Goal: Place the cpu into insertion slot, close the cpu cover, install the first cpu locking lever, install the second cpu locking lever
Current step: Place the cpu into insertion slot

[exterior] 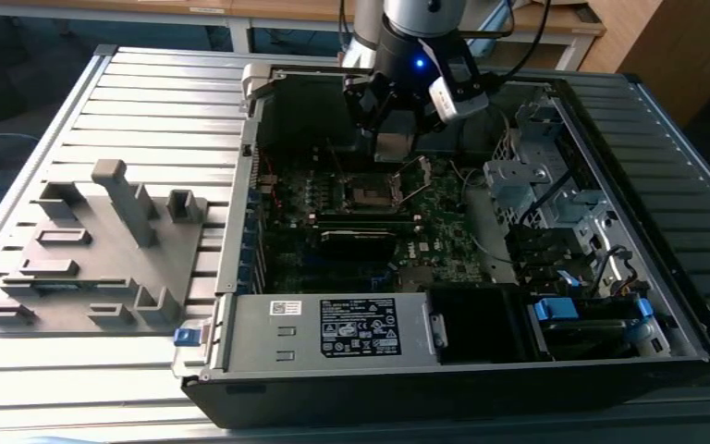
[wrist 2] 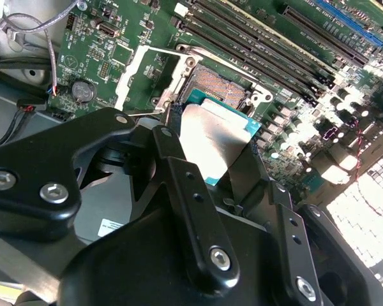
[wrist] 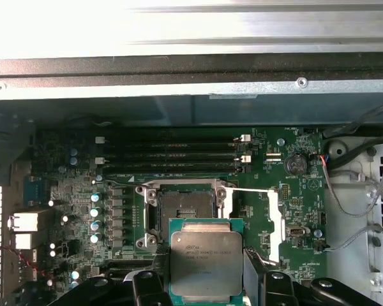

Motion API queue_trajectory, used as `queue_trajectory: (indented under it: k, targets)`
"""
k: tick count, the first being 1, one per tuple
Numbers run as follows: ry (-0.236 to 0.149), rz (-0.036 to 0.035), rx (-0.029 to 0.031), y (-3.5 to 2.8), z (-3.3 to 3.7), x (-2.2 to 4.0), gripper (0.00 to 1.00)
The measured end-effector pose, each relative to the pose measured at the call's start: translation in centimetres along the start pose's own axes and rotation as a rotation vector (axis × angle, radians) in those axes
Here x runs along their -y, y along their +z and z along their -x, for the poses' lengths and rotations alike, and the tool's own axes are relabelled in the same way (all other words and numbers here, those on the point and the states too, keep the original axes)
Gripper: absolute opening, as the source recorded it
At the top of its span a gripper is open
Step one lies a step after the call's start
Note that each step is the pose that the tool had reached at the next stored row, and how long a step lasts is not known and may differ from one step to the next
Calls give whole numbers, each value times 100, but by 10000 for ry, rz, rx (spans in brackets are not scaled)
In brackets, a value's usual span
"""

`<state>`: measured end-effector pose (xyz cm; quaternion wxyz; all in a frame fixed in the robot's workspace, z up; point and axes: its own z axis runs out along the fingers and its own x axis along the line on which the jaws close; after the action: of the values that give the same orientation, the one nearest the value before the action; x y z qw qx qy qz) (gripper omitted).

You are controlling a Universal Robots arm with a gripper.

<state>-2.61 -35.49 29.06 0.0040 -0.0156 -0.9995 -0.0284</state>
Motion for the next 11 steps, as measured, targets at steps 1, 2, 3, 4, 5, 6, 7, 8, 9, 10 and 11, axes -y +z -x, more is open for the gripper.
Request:
queue_trajectory:
  k: [1, 2, 3, 4, 5, 6, 7, 8, 9, 10, 11]
  targets:
    - [0, -5, 0, 6, 0, 1, 54]
    - [0, -11, -1, 13, 0, 2, 54]
    - [0, -17, 0, 23, 0, 2, 54]
    - [1, -24, 0, 34, 0, 2, 54]
    - [0, -28, -1, 46, 0, 3, 54]
    - [0, -30, 0, 60, 0, 4, 54]
    - [0, -32, 0, 75, 1, 5, 54]
    - [0, -35, -1, 87, 0, 6, 54]
    - [1, -36, -1, 100, 0, 6, 54]
    - [0, -37, -1, 111, 1, 7, 54]
    - [1, -40, 0, 121, 1, 8, 54]
